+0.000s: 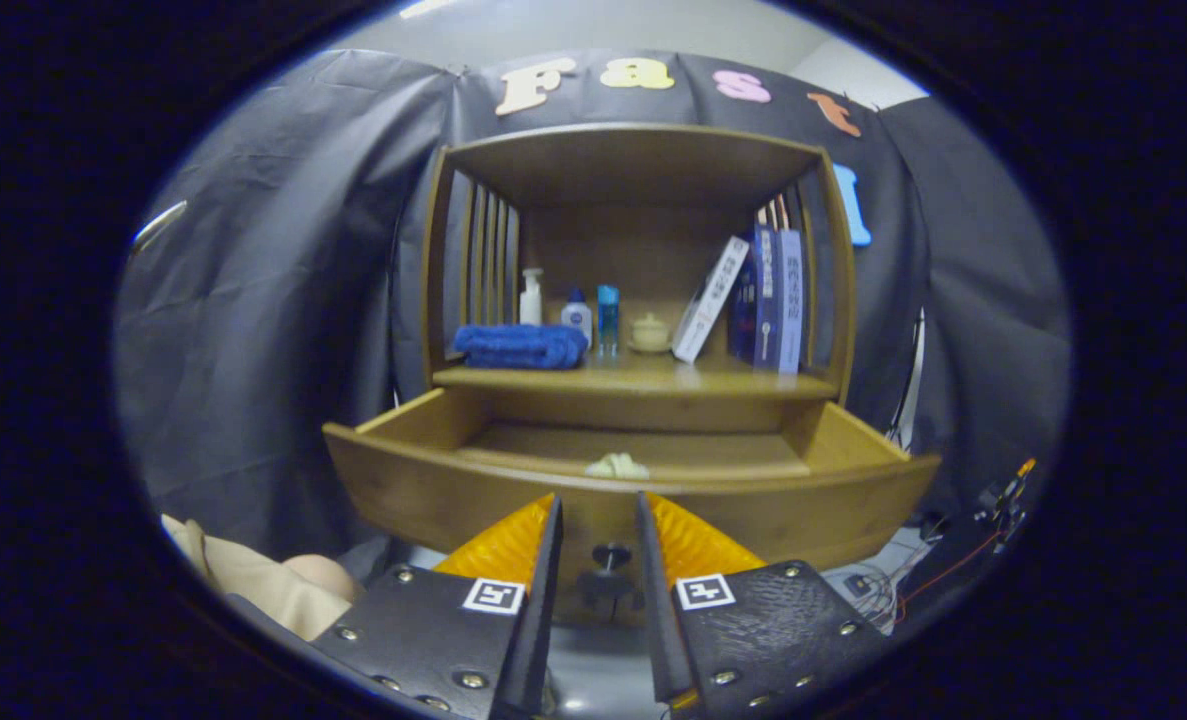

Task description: Pull open the drawer, take out the items inside it, and place them on the countertop above the cabinet.

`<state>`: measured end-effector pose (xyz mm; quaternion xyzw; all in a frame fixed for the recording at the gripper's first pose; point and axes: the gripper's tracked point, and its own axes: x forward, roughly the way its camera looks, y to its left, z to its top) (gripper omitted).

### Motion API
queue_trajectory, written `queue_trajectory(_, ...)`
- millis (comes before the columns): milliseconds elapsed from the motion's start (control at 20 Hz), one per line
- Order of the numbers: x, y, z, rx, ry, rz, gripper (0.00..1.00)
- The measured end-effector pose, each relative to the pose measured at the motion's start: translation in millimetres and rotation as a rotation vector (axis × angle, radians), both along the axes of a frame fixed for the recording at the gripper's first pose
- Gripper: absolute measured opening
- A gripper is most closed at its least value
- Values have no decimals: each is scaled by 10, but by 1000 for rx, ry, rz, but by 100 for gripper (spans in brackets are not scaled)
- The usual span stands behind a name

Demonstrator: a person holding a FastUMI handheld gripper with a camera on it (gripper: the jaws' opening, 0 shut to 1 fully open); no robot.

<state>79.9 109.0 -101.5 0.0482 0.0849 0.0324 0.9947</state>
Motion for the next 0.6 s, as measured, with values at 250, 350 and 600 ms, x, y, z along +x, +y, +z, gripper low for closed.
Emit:
queue_trajectory(250,339,23,578,18,-110,48,41)
queue_trajectory(350,527,50,615,29,-96,64,41)
queue_trajectory(600,1029,83,504,22,-10,97,41)
